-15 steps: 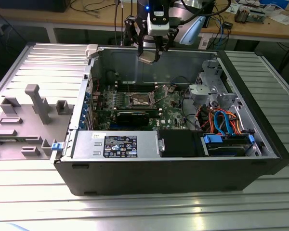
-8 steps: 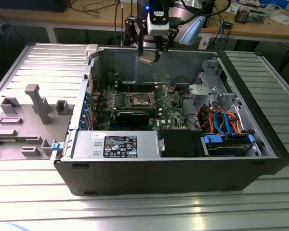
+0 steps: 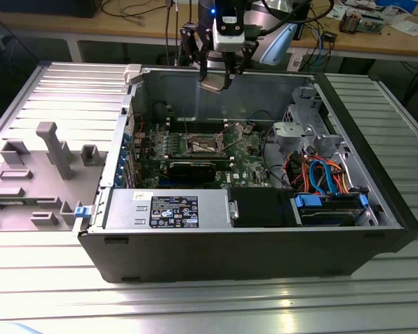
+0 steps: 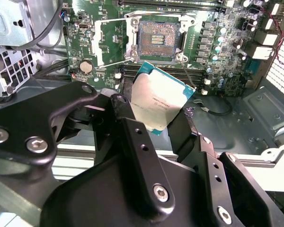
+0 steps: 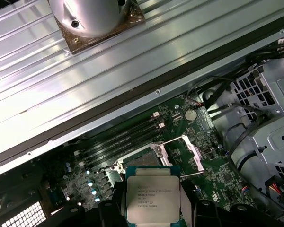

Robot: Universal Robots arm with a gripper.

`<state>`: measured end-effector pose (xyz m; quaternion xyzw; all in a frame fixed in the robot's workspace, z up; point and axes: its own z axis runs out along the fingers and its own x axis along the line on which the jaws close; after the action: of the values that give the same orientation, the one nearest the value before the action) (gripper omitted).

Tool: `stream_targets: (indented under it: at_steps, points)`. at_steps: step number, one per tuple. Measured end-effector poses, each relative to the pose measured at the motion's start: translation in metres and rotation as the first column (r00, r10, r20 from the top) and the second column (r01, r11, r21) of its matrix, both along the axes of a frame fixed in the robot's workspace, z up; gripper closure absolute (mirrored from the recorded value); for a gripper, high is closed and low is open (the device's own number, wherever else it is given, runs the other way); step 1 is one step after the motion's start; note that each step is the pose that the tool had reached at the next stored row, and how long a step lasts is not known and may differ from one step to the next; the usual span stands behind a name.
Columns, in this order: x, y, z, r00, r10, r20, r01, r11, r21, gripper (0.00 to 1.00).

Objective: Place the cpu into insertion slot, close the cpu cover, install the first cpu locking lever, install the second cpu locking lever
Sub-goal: 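Place the cpu into insertion slot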

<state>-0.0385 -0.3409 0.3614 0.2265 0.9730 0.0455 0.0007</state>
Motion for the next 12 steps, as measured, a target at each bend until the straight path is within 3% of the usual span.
stream_targets:
  at_steps: [6,12]
  points:
    - [0.0000,0.0000,0.0000,1.0000,-0.003,0.0000,0.003,1.0000,0.0000,0.46]
    - [0.0000,0.0000,-0.0002,0.9994,-0.035,0.0000,0.035,0.9994,0.0000,0.46]
